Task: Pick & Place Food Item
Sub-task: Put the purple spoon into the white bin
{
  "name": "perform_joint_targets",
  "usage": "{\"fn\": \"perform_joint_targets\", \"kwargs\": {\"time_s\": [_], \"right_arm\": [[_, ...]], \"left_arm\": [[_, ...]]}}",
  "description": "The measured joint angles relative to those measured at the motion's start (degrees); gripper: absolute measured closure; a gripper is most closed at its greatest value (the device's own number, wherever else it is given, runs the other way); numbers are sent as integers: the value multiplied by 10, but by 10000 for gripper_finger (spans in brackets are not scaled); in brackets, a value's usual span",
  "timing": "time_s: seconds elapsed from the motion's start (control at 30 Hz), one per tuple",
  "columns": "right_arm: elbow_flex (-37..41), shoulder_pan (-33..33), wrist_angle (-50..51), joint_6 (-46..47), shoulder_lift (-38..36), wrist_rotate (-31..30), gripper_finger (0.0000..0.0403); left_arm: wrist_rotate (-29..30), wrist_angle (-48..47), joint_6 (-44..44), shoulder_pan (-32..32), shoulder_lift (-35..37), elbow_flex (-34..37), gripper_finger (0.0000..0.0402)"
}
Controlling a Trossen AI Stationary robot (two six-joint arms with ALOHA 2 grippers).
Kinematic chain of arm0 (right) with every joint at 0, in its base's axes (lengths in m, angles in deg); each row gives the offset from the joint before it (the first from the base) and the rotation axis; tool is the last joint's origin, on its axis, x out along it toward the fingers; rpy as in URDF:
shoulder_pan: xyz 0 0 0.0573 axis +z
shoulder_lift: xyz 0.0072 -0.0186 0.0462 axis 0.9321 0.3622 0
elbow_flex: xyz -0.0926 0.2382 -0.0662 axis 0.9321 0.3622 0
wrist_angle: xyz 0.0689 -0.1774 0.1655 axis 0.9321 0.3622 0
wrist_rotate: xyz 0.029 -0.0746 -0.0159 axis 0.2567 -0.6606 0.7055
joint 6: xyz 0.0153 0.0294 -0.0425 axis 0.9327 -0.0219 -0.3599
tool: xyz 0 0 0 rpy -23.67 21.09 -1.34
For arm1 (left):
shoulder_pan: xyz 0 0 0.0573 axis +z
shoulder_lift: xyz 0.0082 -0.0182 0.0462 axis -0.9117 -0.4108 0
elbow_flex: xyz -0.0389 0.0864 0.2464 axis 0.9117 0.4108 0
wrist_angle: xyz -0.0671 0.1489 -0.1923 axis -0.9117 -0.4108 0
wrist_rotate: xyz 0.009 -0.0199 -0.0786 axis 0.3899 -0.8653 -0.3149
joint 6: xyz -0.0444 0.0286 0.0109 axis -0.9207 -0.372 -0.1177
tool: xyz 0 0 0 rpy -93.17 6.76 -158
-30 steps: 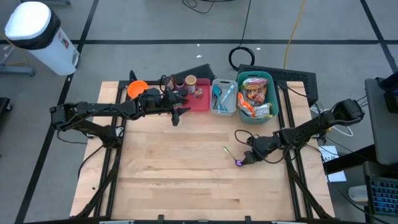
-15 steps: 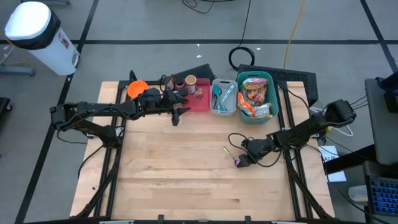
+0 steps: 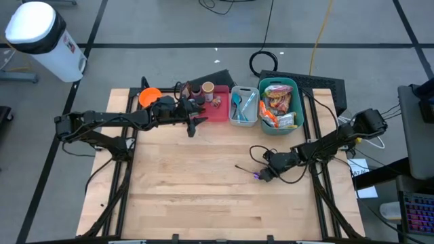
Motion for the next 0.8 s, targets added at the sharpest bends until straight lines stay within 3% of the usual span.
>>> {"fn": "perform_joint_targets", "kwargs": {"time_s": [0.27, 0.5, 0.7, 0.8], "right_arm": [[4, 0, -145, -115, -1, -66, 400], [2, -10, -311, -338, -28, -188, 401], [2, -55, -390, -479, -33, -268, 402], [2, -87, -416, -507, -33, -268, 402]], "left_arm": [[0, 0, -1, 0, 0, 0, 188], [0, 6, -4, 0, 0, 0, 188], [0, 57, -27, -1, 0, 0, 188], [2, 72, -40, -10, 0, 0, 187]]}}
